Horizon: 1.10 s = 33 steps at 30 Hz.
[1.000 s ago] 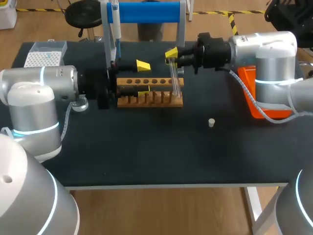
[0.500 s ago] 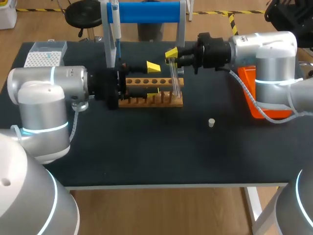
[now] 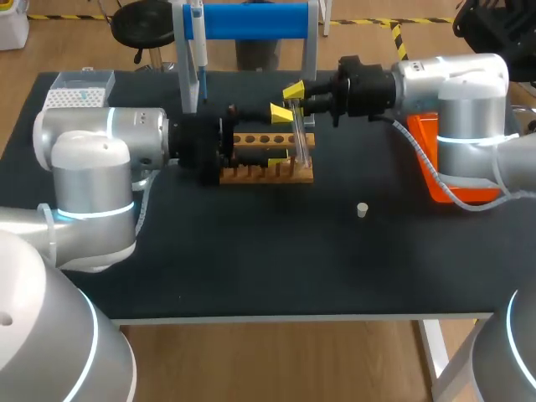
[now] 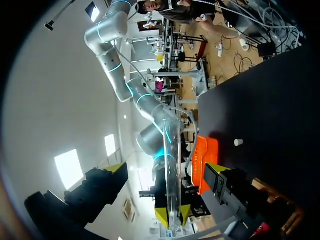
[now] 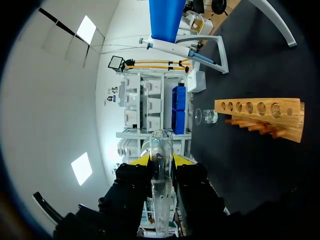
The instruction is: Invert the test tube, pick up the pipette, mount the tip to pipette, aspirate from beaker and dispense into the tube, eject the tip, return the pipette, and cap with the stopper.
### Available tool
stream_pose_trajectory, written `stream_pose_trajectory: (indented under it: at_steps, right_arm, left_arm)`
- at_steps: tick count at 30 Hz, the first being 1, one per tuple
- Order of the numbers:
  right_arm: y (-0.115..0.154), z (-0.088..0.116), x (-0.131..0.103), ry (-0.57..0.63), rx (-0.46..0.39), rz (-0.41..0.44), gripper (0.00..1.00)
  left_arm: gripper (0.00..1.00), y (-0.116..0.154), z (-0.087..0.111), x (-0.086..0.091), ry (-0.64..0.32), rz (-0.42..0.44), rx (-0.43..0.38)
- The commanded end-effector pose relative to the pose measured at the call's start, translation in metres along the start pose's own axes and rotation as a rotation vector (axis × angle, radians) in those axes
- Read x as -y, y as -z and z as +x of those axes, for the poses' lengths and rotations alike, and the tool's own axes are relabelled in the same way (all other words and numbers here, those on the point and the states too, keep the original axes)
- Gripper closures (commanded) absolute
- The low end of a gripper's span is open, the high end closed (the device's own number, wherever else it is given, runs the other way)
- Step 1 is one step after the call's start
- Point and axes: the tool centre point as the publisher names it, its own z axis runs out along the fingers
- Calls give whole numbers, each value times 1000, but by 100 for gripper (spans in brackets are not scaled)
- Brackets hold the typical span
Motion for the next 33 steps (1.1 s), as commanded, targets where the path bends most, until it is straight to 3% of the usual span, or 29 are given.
stream_pose_trajectory:
  at_steps: [1, 16, 24, 27, 33]
  right_arm:
    - [0, 1, 0, 0, 2, 0, 100]
    - [0, 1, 0, 0, 2, 0, 100]
    - [0, 1, 0, 0, 2, 0, 100]
    - [0, 1, 0, 0, 2, 0, 100]
    - [0, 1, 0, 0, 2, 0, 100]
  left_arm:
    - [2, -9, 2, -7, 2, 2, 4]
    - [7, -23, 0, -9, 2, 17, 19]
    - [18, -28, 0, -5, -1, 27, 19]
    - [28, -28, 0, -5, -1, 30, 18]
    - [33, -29, 0, -4, 2, 34, 18]
